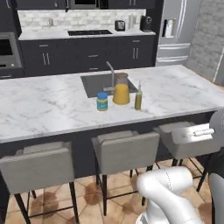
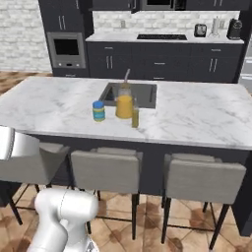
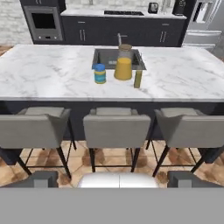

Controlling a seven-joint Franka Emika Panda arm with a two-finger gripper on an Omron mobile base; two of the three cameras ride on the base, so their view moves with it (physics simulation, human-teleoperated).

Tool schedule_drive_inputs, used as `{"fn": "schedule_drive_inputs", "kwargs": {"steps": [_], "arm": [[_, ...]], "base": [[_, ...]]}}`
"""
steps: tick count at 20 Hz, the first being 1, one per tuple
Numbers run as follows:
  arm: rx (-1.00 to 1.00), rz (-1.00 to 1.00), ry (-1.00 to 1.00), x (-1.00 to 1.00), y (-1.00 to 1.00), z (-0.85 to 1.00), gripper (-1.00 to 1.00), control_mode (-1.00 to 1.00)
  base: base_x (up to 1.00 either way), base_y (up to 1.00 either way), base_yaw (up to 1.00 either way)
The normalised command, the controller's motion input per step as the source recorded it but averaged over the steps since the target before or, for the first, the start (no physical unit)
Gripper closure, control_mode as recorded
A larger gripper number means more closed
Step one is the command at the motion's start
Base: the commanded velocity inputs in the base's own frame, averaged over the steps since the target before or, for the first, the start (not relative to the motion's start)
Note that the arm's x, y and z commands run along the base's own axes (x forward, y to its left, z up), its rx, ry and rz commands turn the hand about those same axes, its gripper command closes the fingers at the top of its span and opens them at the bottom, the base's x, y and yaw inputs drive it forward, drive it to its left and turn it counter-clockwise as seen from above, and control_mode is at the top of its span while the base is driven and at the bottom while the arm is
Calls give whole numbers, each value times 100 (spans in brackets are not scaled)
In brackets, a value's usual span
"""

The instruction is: Move the mayonnaise and condiment bottle from the cabinet to the dining counter.

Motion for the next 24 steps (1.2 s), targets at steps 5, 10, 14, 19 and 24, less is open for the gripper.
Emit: {"fn": "schedule_drive_inputs", "kwargs": {"steps": [5,10,14,19,24], "arm": [[0,0,0,0,0,0,-100,100],[0,0,0,0,0,0,-100,100],[0,0,0,0,0,0,-100,100],[0,0,0,0,0,0,-100,100],[0,0,0,0,0,0,-100,100]], "base": [[-1,100,0],[1,100,0],[15,100,-1],[19,100,-1],[21,100,0]]}}
